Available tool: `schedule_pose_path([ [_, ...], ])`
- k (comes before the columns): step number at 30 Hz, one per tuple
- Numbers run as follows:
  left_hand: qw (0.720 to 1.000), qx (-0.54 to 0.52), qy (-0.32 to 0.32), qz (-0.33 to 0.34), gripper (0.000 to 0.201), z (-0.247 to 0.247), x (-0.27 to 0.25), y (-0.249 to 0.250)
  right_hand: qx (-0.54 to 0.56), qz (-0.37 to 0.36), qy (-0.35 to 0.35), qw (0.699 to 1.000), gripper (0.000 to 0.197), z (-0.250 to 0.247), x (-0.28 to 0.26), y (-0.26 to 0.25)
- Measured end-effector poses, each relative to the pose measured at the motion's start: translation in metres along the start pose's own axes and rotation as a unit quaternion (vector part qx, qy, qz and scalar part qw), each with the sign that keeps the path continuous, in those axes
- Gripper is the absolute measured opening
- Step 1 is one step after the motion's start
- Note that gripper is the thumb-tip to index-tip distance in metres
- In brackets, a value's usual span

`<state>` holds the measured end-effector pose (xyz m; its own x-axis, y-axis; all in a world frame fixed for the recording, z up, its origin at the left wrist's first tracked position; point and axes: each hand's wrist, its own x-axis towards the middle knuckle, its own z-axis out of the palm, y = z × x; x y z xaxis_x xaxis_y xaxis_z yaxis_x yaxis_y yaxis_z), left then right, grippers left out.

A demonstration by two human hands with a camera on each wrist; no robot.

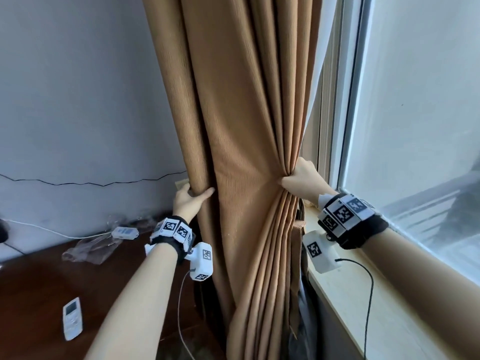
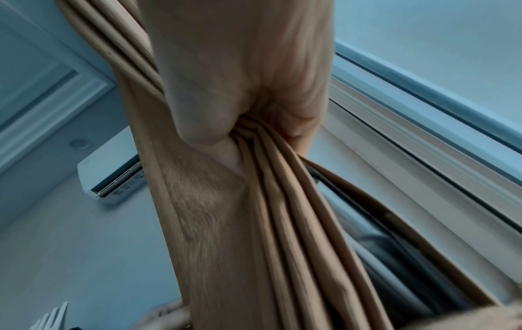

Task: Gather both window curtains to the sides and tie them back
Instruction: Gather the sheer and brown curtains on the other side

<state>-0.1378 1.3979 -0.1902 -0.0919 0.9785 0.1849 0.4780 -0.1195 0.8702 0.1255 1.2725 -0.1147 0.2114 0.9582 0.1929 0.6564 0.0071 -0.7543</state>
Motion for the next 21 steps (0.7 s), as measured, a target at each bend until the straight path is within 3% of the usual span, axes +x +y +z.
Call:
schedule_pose_path([
  [2, 0.998, 0.03, 0.045, 0.015, 0.028, 0.008, 0.001, 0.007, 0.006, 0.005, -0.001, 1.0, 0.01, -0.002, 0.0, 0.002],
  [5, 0.991, 0.039, 0.128, 0.004, 0.017, 0.007, -0.003, 0.013, 0.013, 0.012, 0.008, 1.0, 0.013, -0.003, 0.001, 0.002],
  [14, 0.955, -0.009, 0.293, 0.033, 0.031, -0.037, -0.061, -0.017, -0.002, 0.032, 0.05, 0.998, 0.004, 0.004, 0.007, -0.003],
  [16, 0.947, -0.018, 0.318, 0.036, 0.038, -0.047, -0.074, -0.022, -0.004, 0.032, 0.056, 0.998, 0.012, 0.008, 0.006, -0.004],
  [21, 0.935, -0.029, 0.33, 0.128, 0.032, -0.04, -0.117, -0.021, -0.015, 0.021, 0.06, 0.998, 0.016, 0.017, 0.002, -0.014],
])
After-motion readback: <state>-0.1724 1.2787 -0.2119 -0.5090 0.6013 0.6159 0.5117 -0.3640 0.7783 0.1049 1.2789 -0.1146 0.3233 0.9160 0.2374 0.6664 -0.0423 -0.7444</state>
